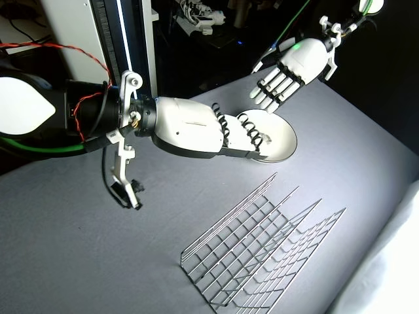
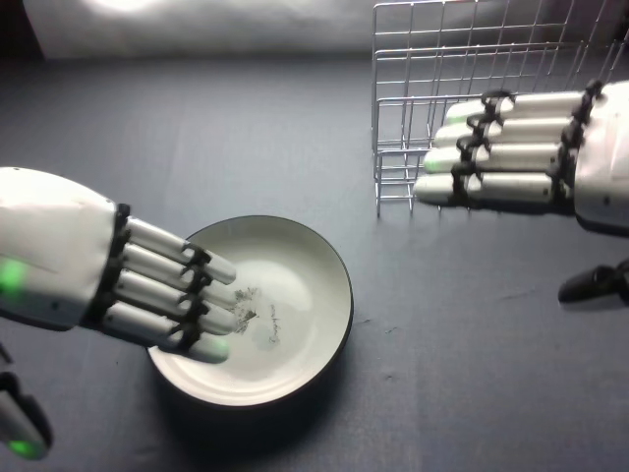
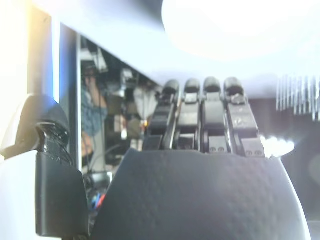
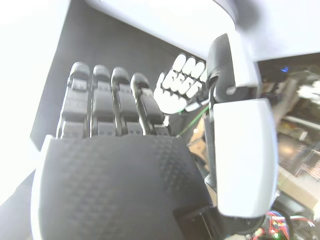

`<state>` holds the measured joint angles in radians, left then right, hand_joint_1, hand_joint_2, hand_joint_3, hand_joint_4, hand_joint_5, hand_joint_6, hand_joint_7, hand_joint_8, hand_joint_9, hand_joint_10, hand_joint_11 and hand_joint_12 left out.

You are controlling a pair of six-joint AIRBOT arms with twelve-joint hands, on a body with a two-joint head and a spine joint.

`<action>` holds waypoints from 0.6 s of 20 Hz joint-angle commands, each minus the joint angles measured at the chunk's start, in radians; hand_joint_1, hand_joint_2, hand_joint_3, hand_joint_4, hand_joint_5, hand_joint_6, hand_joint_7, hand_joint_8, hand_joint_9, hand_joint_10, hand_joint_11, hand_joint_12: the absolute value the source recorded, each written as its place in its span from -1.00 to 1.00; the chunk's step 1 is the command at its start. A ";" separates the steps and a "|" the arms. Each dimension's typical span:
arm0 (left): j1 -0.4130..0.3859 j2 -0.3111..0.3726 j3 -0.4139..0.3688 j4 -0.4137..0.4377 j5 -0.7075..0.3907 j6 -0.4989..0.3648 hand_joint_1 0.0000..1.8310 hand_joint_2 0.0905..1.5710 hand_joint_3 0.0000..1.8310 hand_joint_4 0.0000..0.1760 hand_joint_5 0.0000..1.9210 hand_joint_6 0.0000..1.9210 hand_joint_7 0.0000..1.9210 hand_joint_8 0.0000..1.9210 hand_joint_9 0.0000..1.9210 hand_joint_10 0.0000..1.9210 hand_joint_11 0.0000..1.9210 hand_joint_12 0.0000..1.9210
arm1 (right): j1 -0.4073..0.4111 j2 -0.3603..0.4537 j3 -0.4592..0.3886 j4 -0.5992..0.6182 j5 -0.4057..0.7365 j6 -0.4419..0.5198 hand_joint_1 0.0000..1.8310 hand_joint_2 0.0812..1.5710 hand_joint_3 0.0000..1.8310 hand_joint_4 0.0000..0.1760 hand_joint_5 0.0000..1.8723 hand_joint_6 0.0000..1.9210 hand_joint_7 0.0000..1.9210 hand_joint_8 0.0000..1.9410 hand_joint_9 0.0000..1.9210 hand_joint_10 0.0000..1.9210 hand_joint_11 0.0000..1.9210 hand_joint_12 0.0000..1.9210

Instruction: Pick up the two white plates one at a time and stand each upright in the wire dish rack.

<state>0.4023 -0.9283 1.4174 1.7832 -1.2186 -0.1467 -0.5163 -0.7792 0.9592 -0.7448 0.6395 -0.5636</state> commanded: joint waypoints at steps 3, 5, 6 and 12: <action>0.035 -0.010 -0.001 -0.063 0.018 0.012 -1.00 0.33 -1.00 -1.00 -1.00 -1.00 -1.00 -1.00 -1.00 -1.00 -1.00 -1.00 | 0.001 0.003 -0.003 0.060 0.143 -0.006 0.07 0.19 -1.00 -1.00 -1.00 -1.00 -1.00 -1.00 -1.00 -1.00 -1.00 -1.00; 0.056 -0.017 0.005 -0.068 0.036 0.016 -1.00 0.32 -1.00 -1.00 -1.00 -1.00 -1.00 -1.00 -1.00 -1.00 -1.00 -1.00 | 0.000 0.004 -0.005 0.060 0.176 -0.002 0.28 0.03 -1.00 -1.00 -1.00 -1.00 -1.00 -1.00 -1.00 -1.00 -1.00 -1.00; 0.069 -0.018 0.007 -0.080 0.039 0.018 -1.00 0.30 -1.00 -1.00 -1.00 -1.00 -1.00 -1.00 -1.00 -1.00 -1.00 -1.00 | 0.000 0.005 -0.007 0.060 0.178 -0.002 0.30 0.01 -1.00 -1.00 -1.00 -1.00 -1.00 -1.00 -1.00 -1.00 -1.00 -1.00; 0.097 -0.038 0.016 -0.101 0.049 0.069 -1.00 0.31 -1.00 -1.00 -1.00 -1.00 -1.00 -1.00 -1.00 -1.00 -1.00 -1.00 | -0.009 0.013 -0.038 0.060 0.179 -0.008 0.45 0.14 -0.99 -1.00 -1.00 -1.00 -1.00 -1.00 -1.00 -1.00 -1.00 -1.00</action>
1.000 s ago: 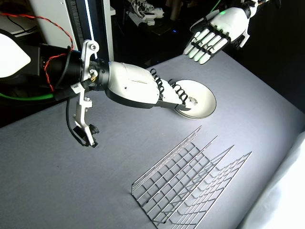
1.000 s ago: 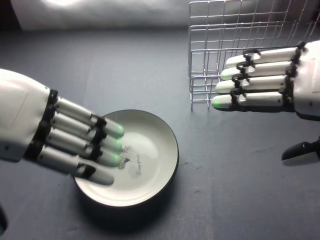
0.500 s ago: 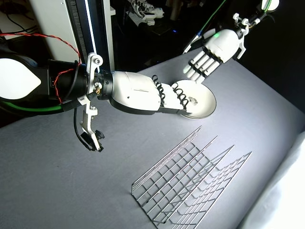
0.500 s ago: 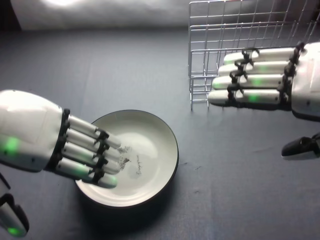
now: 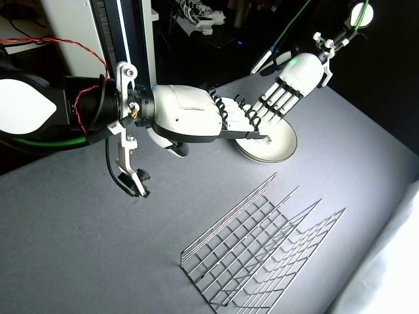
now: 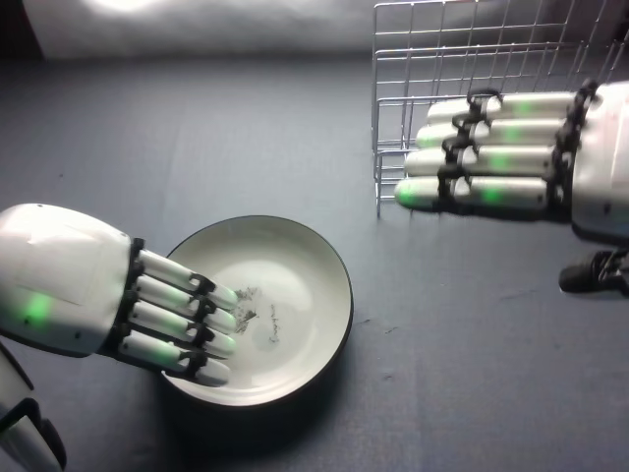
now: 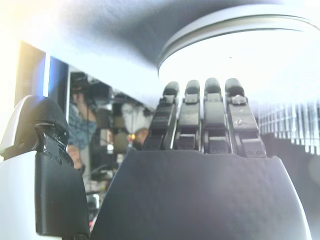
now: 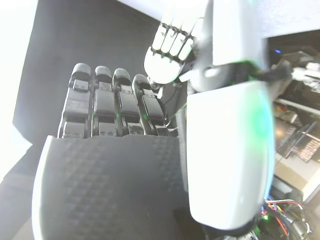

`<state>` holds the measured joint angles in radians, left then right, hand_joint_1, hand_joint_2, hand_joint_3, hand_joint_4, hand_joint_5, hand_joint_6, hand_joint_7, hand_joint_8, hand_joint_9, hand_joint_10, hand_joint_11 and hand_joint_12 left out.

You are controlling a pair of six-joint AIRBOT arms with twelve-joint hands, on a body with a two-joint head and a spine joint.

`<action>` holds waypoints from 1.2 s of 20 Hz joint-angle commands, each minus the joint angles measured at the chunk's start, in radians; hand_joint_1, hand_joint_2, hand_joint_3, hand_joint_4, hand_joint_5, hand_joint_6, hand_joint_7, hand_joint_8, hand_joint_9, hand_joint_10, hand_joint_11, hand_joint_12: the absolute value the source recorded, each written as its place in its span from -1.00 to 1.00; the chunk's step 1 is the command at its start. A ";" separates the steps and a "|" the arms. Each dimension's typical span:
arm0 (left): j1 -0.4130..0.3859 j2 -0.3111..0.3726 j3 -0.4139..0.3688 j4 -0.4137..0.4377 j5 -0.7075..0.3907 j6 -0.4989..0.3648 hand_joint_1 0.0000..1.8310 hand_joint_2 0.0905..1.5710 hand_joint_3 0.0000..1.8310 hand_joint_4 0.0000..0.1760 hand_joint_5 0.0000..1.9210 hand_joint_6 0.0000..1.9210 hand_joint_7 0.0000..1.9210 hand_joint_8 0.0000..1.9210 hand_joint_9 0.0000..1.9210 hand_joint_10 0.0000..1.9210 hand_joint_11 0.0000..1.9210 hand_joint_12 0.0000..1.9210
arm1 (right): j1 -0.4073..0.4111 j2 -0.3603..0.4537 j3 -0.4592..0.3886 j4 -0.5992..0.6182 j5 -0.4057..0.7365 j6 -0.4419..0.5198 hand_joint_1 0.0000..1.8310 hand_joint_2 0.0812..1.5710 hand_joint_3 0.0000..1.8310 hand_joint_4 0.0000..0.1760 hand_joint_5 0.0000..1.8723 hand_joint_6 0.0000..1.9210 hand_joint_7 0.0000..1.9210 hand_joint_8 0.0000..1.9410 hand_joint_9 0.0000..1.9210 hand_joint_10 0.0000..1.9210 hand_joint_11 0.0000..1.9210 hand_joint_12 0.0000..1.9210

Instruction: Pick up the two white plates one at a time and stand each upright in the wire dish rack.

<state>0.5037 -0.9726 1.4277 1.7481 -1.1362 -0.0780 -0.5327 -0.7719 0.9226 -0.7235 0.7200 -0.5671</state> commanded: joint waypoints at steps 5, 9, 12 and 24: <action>0.030 -0.035 0.065 -0.066 -0.018 0.042 -1.00 0.31 -1.00 -1.00 -0.99 -1.00 -1.00 -1.00 -1.00 -1.00 -1.00 -1.00 | -0.005 0.012 -0.020 0.038 0.099 -0.011 0.46 0.15 -0.99 -1.00 -1.00 -1.00 -1.00 -1.00 -1.00 -1.00 -1.00 -1.00; 0.043 -0.062 0.118 -0.066 -0.011 0.068 -1.00 0.33 -1.00 -1.00 -1.00 -1.00 -1.00 -1.00 -1.00 -1.00 -1.00 -1.00 | -0.004 0.017 -0.023 0.038 0.113 -0.012 0.42 0.17 -0.98 -1.00 -1.00 -1.00 -1.00 -1.00 -1.00 -1.00 -1.00 -1.00; 0.044 -0.072 0.138 -0.066 -0.002 0.076 -1.00 0.33 -1.00 -1.00 -1.00 -1.00 -1.00 -1.00 -1.00 -1.00 -1.00 -1.00 | -0.005 0.021 -0.025 0.038 0.114 -0.012 0.48 0.17 -0.99 -1.00 -1.00 -1.00 -1.00 -1.00 -1.00 -1.00 -1.00 -1.00; 0.054 -0.095 0.225 -0.067 -0.031 0.076 -1.00 0.32 -1.00 -1.00 -0.98 -1.00 -1.00 -1.00 -1.00 -1.00 -1.00 -1.00 | -0.015 0.011 -0.026 0.039 0.107 -0.018 0.44 0.17 -1.00 -1.00 -1.00 -1.00 -1.00 -1.00 -1.00 -1.00 -1.00 -1.00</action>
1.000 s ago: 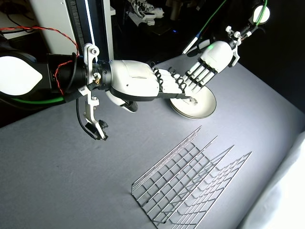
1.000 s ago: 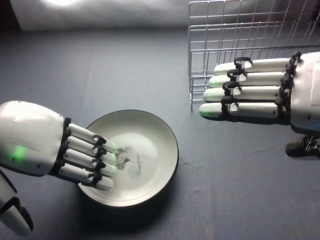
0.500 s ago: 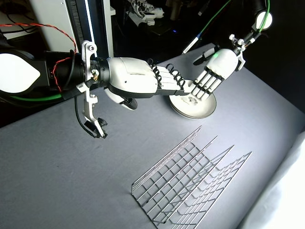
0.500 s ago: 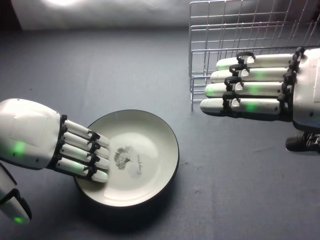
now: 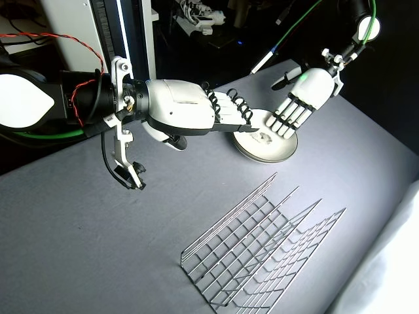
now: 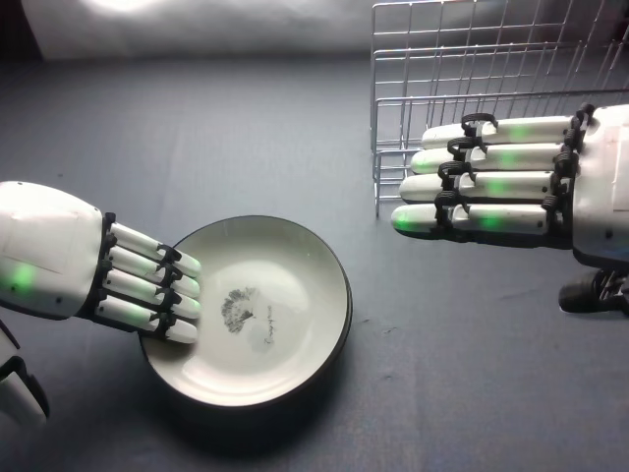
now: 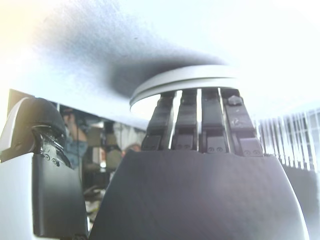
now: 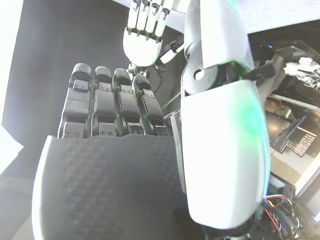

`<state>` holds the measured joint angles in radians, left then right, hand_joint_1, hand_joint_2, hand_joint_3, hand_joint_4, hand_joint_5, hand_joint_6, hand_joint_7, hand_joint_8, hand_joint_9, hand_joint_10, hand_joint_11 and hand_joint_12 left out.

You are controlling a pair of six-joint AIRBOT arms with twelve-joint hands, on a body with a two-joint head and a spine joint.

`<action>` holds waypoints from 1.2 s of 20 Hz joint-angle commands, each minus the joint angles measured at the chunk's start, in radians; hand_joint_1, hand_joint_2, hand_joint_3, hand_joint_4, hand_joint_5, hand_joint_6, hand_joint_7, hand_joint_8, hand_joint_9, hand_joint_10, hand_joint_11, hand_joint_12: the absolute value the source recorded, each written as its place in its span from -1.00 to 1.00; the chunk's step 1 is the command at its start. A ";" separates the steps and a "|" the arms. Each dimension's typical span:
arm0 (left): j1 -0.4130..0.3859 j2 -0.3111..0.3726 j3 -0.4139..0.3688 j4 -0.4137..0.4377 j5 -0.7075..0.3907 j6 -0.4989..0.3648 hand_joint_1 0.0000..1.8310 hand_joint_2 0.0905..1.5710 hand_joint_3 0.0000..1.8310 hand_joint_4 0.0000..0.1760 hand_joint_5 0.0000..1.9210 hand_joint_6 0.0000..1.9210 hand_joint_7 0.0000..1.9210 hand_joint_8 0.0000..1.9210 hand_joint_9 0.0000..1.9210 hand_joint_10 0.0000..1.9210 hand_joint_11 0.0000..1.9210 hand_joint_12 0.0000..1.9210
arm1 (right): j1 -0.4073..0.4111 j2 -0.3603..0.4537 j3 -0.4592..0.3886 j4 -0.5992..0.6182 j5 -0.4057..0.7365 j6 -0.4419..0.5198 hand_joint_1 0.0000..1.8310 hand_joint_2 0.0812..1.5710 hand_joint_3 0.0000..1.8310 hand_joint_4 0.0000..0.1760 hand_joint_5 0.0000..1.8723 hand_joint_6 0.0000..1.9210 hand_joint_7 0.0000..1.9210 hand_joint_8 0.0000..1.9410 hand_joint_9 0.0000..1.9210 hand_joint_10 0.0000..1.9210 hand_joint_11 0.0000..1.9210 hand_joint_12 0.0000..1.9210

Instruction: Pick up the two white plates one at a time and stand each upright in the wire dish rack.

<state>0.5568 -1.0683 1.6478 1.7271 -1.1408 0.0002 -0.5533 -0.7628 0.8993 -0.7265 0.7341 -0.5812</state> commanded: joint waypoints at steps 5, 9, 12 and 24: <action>0.032 -0.013 -0.025 -0.047 -0.024 -0.001 -1.00 0.32 -1.00 -1.00 -0.99 -1.00 -1.00 -1.00 -1.00 -1.00 -0.99 -1.00 | -0.002 -0.020 -0.003 0.049 0.085 -0.003 0.46 0.20 -0.99 -1.00 -1.00 -1.00 -1.00 -1.00 -1.00 -1.00 -1.00 -1.00; 0.043 -0.031 -0.059 -0.048 -0.020 0.023 -1.00 0.34 -0.99 -1.00 -1.00 -1.00 -1.00 -1.00 -1.00 -1.00 -1.00 -1.00 | -0.002 -0.039 -0.001 0.056 0.068 -0.002 0.53 0.18 -1.00 -1.00 -1.00 -1.00 -1.00 -1.00 -1.00 -1.00 -1.00 -1.00; 0.032 -0.055 -0.078 -0.048 -0.018 0.023 -1.00 0.33 -1.00 -1.00 -0.99 -0.99 -1.00 -1.00 -1.00 -1.00 -1.00 -1.00 | -0.002 -0.072 0.016 0.064 0.050 -0.002 0.50 0.16 -1.00 -1.00 -1.00 -1.00 -1.00 -1.00 -1.00 -1.00 -1.00 -1.00; -0.027 -0.109 -0.096 -0.049 0.003 0.023 -1.00 0.33 -1.00 -1.00 -1.00 -1.00 -1.00 -1.00 -1.00 -1.00 -1.00 -1.00 | -0.003 -0.293 0.159 0.064 0.002 -0.002 0.59 0.19 -1.00 -1.00 -0.98 -0.99 -1.00 -1.00 -1.00 -1.00 -0.96 -0.96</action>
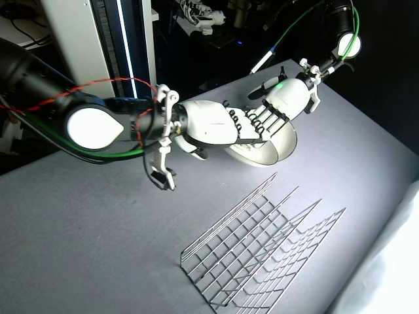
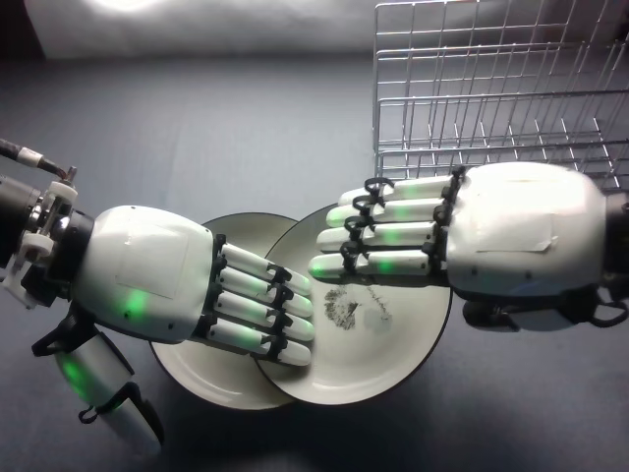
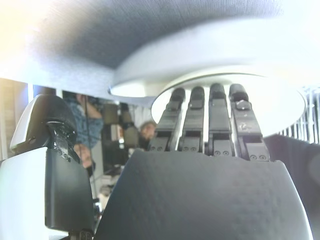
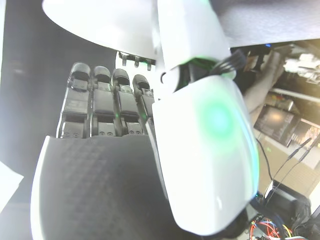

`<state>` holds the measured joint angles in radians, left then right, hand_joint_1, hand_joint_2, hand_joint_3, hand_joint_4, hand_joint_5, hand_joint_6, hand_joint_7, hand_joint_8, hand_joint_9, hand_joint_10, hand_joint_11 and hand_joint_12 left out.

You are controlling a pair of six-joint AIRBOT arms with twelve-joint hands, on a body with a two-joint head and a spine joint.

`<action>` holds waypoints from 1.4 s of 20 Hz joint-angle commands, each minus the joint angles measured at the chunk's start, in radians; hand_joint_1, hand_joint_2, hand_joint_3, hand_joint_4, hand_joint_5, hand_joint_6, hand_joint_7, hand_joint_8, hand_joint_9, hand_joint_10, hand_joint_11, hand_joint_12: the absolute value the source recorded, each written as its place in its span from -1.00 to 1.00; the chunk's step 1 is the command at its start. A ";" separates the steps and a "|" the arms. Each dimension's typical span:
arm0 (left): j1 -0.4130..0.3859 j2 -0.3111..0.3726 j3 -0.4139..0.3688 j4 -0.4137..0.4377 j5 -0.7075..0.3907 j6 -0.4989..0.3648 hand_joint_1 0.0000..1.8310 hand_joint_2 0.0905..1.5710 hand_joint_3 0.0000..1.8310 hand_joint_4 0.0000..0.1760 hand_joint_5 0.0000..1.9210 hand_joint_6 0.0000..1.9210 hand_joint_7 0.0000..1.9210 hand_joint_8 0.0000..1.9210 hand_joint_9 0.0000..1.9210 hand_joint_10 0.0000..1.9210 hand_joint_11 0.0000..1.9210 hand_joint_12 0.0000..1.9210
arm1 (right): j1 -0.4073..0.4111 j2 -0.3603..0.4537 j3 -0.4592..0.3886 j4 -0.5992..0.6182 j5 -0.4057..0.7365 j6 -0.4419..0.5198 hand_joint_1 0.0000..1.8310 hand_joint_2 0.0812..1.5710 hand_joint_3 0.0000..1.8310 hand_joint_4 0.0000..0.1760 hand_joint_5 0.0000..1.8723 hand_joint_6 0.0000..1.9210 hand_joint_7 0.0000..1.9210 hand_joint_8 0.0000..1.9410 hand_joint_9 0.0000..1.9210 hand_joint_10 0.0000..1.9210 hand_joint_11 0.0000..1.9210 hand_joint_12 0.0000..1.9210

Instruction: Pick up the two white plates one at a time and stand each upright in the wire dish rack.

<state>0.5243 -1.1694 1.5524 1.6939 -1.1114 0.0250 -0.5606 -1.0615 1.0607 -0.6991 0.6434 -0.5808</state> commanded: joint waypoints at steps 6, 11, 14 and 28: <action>0.008 -0.007 0.029 -0.048 -0.035 -0.002 -1.00 0.33 -1.00 -1.00 -0.97 -0.99 -1.00 -1.00 -1.00 -1.00 -0.98 -0.99 | 0.002 -0.048 0.013 0.039 0.061 -0.001 0.57 0.22 -1.00 -1.00 -0.91 -1.00 -1.00 -1.00 -1.00 -1.00 -1.00 -0.81; 0.008 -0.008 0.044 -0.064 -0.045 -0.004 -1.00 0.33 -1.00 -1.00 -1.00 -1.00 -1.00 -1.00 -1.00 -1.00 -1.00 -1.00 | 0.001 -0.081 0.035 0.039 0.052 -0.001 0.44 0.23 -1.00 -1.00 -0.70 -0.97 -0.78 -0.98 -0.82 -0.97 -1.00 -0.21; 0.008 -0.007 0.045 -0.073 -0.046 -0.008 -1.00 0.33 -1.00 -1.00 -1.00 -1.00 -1.00 -1.00 -1.00 -1.00 -1.00 -1.00 | 0.001 -0.104 0.060 0.039 0.048 -0.001 0.43 0.23 -1.00 -1.00 -0.65 -0.98 -0.74 -0.99 -0.77 -0.97 -1.00 -0.13; 0.006 -0.011 0.044 -0.091 -0.047 -0.024 -1.00 0.33 -1.00 -1.00 -0.99 -1.00 -1.00 -1.00 -1.00 -1.00 -1.00 -1.00 | 0.034 -0.230 0.191 0.039 0.048 -0.003 0.52 0.33 -1.00 -1.00 0.05 -0.04 0.08 -0.14 0.10 0.03 -0.05 0.18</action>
<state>0.5285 -1.1709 1.6016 1.6569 -1.1267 0.0032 -0.5308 -1.2869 1.2530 -0.6880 0.6609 -0.5892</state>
